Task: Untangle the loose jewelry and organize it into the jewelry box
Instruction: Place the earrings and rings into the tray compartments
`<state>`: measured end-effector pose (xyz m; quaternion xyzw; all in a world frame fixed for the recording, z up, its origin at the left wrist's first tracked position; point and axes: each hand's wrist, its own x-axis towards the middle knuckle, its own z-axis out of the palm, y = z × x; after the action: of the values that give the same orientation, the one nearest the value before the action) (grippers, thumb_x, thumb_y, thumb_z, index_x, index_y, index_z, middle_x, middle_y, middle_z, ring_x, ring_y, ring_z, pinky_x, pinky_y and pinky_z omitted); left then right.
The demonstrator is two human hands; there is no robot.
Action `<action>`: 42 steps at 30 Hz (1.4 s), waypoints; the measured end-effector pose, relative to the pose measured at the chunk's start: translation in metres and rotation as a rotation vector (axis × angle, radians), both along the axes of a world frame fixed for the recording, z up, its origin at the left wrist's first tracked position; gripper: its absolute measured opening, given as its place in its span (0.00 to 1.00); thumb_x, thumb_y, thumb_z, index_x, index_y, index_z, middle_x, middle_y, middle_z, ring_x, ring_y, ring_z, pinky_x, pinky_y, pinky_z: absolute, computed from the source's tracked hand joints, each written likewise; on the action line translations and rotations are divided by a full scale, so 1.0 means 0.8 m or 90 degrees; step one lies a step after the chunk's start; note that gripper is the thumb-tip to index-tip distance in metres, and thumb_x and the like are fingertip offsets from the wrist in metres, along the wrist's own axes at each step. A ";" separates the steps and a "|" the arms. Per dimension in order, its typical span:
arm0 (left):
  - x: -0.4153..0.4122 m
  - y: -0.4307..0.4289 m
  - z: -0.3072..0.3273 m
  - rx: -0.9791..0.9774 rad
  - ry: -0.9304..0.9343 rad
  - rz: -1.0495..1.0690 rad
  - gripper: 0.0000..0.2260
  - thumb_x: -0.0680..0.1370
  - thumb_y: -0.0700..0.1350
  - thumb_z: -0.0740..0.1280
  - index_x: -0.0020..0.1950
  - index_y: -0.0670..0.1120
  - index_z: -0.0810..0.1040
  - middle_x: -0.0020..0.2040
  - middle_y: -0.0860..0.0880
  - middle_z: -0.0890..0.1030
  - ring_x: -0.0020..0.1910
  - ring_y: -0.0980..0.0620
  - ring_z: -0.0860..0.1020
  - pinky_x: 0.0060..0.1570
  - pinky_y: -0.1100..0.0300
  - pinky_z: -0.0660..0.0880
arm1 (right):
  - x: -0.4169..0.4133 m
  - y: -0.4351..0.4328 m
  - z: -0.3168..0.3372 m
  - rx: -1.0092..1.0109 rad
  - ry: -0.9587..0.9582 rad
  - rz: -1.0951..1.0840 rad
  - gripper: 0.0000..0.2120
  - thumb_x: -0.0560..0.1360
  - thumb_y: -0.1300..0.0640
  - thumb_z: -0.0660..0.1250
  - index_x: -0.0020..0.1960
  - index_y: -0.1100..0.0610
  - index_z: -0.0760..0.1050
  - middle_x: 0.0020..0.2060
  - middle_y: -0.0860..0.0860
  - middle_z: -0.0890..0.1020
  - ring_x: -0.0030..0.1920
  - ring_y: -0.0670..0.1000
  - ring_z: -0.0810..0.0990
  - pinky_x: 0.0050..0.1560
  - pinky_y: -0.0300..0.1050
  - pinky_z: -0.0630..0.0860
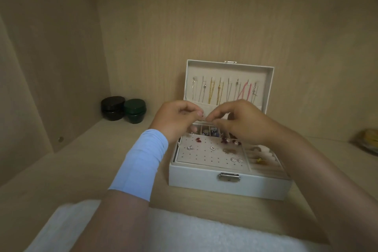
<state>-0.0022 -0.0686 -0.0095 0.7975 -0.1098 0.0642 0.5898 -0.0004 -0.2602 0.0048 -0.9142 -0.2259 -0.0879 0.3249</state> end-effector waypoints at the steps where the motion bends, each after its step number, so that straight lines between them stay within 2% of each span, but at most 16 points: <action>1: -0.001 -0.004 0.001 -0.020 0.015 -0.009 0.04 0.77 0.43 0.69 0.51 0.46 0.83 0.45 0.48 0.86 0.35 0.52 0.82 0.30 0.63 0.75 | 0.000 -0.004 0.005 0.028 -0.016 -0.005 0.05 0.77 0.58 0.72 0.50 0.50 0.84 0.44 0.44 0.83 0.32 0.35 0.77 0.37 0.28 0.71; 3: -0.004 -0.010 0.002 -0.057 0.042 -0.025 0.05 0.77 0.43 0.70 0.52 0.45 0.82 0.43 0.48 0.86 0.35 0.53 0.83 0.31 0.60 0.74 | -0.002 -0.007 0.010 0.073 -0.024 0.004 0.06 0.74 0.56 0.75 0.50 0.49 0.83 0.42 0.46 0.83 0.30 0.39 0.75 0.38 0.34 0.75; 5: -0.006 -0.016 0.004 -0.110 0.071 -0.047 0.06 0.78 0.44 0.69 0.53 0.45 0.82 0.43 0.49 0.86 0.35 0.54 0.83 0.31 0.61 0.72 | -0.004 -0.008 0.009 0.097 -0.017 0.017 0.10 0.70 0.56 0.78 0.49 0.48 0.82 0.42 0.47 0.84 0.28 0.42 0.72 0.35 0.36 0.74; 9: -0.009 -0.021 0.004 -0.204 0.133 -0.059 0.06 0.77 0.45 0.70 0.52 0.46 0.83 0.39 0.50 0.85 0.34 0.57 0.80 0.33 0.64 0.74 | -0.006 -0.009 0.013 0.159 -0.042 0.016 0.09 0.68 0.57 0.80 0.45 0.49 0.82 0.40 0.47 0.84 0.24 0.42 0.69 0.27 0.30 0.67; 14: -0.012 -0.028 0.004 -0.270 0.157 -0.088 0.09 0.78 0.43 0.69 0.56 0.43 0.81 0.42 0.49 0.83 0.33 0.54 0.77 0.30 0.63 0.73 | -0.007 -0.012 0.019 0.210 -0.044 0.024 0.05 0.69 0.57 0.78 0.44 0.51 0.84 0.40 0.50 0.85 0.27 0.48 0.77 0.30 0.36 0.74; 18: -0.011 -0.028 0.004 -0.232 0.140 -0.084 0.08 0.77 0.44 0.70 0.55 0.45 0.82 0.43 0.51 0.85 0.34 0.55 0.78 0.31 0.65 0.73 | -0.008 -0.018 0.018 0.225 -0.034 0.028 0.06 0.71 0.57 0.77 0.48 0.52 0.86 0.42 0.48 0.87 0.29 0.49 0.77 0.34 0.31 0.72; 21: -0.012 -0.029 0.003 -0.202 0.125 -0.077 0.08 0.77 0.45 0.69 0.55 0.46 0.83 0.44 0.51 0.86 0.34 0.56 0.78 0.31 0.65 0.72 | -0.005 -0.019 0.016 0.231 -0.025 0.020 0.08 0.69 0.55 0.79 0.47 0.49 0.86 0.43 0.43 0.87 0.29 0.48 0.77 0.43 0.34 0.69; 22: -0.013 -0.029 0.003 -0.194 0.120 -0.071 0.08 0.77 0.45 0.70 0.55 0.46 0.83 0.44 0.51 0.86 0.35 0.56 0.78 0.31 0.65 0.73 | -0.005 -0.018 0.016 0.233 -0.020 0.022 0.08 0.69 0.55 0.79 0.47 0.49 0.86 0.43 0.43 0.87 0.29 0.48 0.76 0.44 0.36 0.68; 24: -0.013 -0.027 0.004 -0.185 0.109 -0.062 0.07 0.77 0.46 0.70 0.54 0.47 0.84 0.42 0.51 0.85 0.35 0.56 0.78 0.32 0.64 0.73 | -0.007 -0.015 0.018 0.246 -0.001 0.033 0.10 0.68 0.56 0.79 0.50 0.50 0.86 0.44 0.46 0.87 0.29 0.48 0.74 0.38 0.39 0.74; 26: -0.014 -0.027 0.005 -0.173 0.093 -0.055 0.07 0.77 0.46 0.70 0.53 0.48 0.84 0.40 0.51 0.85 0.35 0.56 0.78 0.32 0.64 0.73 | -0.011 -0.011 0.019 0.264 0.008 0.030 0.11 0.69 0.58 0.79 0.51 0.52 0.86 0.43 0.48 0.87 0.27 0.43 0.74 0.32 0.36 0.74; 30: -0.013 -0.019 0.007 -0.077 0.021 -0.049 0.06 0.78 0.47 0.69 0.51 0.50 0.84 0.45 0.55 0.86 0.38 0.56 0.79 0.34 0.64 0.74 | -0.014 -0.008 0.019 0.302 0.017 0.016 0.06 0.74 0.61 0.74 0.50 0.55 0.86 0.37 0.43 0.86 0.24 0.44 0.72 0.24 0.31 0.68; 32: -0.009 -0.006 0.003 0.072 -0.048 -0.012 0.04 0.77 0.48 0.70 0.46 0.54 0.85 0.40 0.59 0.84 0.38 0.59 0.80 0.39 0.64 0.76 | -0.011 -0.005 0.012 0.284 0.010 -0.020 0.05 0.74 0.59 0.74 0.50 0.55 0.86 0.34 0.41 0.85 0.23 0.39 0.73 0.27 0.28 0.68; 34: -0.002 0.007 -0.003 0.255 -0.100 0.049 0.03 0.75 0.49 0.71 0.43 0.56 0.84 0.39 0.61 0.83 0.41 0.61 0.79 0.47 0.60 0.77 | -0.007 0.002 0.000 0.177 -0.016 -0.057 0.04 0.74 0.55 0.75 0.48 0.52 0.87 0.35 0.40 0.84 0.27 0.34 0.76 0.34 0.30 0.72; 37: 0.000 0.012 -0.007 0.352 -0.088 0.064 0.03 0.75 0.50 0.71 0.44 0.58 0.84 0.42 0.63 0.82 0.42 0.64 0.76 0.49 0.59 0.75 | -0.006 0.013 -0.017 -0.020 -0.040 -0.112 0.03 0.73 0.48 0.75 0.45 0.46 0.86 0.39 0.38 0.85 0.36 0.36 0.79 0.42 0.41 0.77; 39: -0.001 0.007 -0.007 0.402 -0.076 0.048 0.04 0.75 0.50 0.71 0.47 0.59 0.85 0.46 0.63 0.82 0.43 0.63 0.76 0.50 0.59 0.76 | -0.007 0.017 -0.022 -0.117 -0.058 -0.127 0.03 0.73 0.47 0.74 0.45 0.44 0.85 0.40 0.38 0.84 0.42 0.39 0.79 0.43 0.41 0.76; 42: -0.003 -0.001 -0.008 0.461 -0.065 0.022 0.05 0.75 0.51 0.71 0.48 0.58 0.85 0.47 0.61 0.83 0.45 0.60 0.78 0.51 0.59 0.77 | -0.007 0.019 -0.026 -0.180 -0.085 -0.122 0.04 0.73 0.45 0.73 0.44 0.44 0.84 0.39 0.38 0.83 0.42 0.41 0.79 0.37 0.39 0.71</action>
<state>-0.0043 -0.0690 -0.0156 0.9521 -0.1410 0.0709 0.2620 -0.0060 -0.2450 -0.0159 -0.9602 -0.1689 -0.1463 0.1674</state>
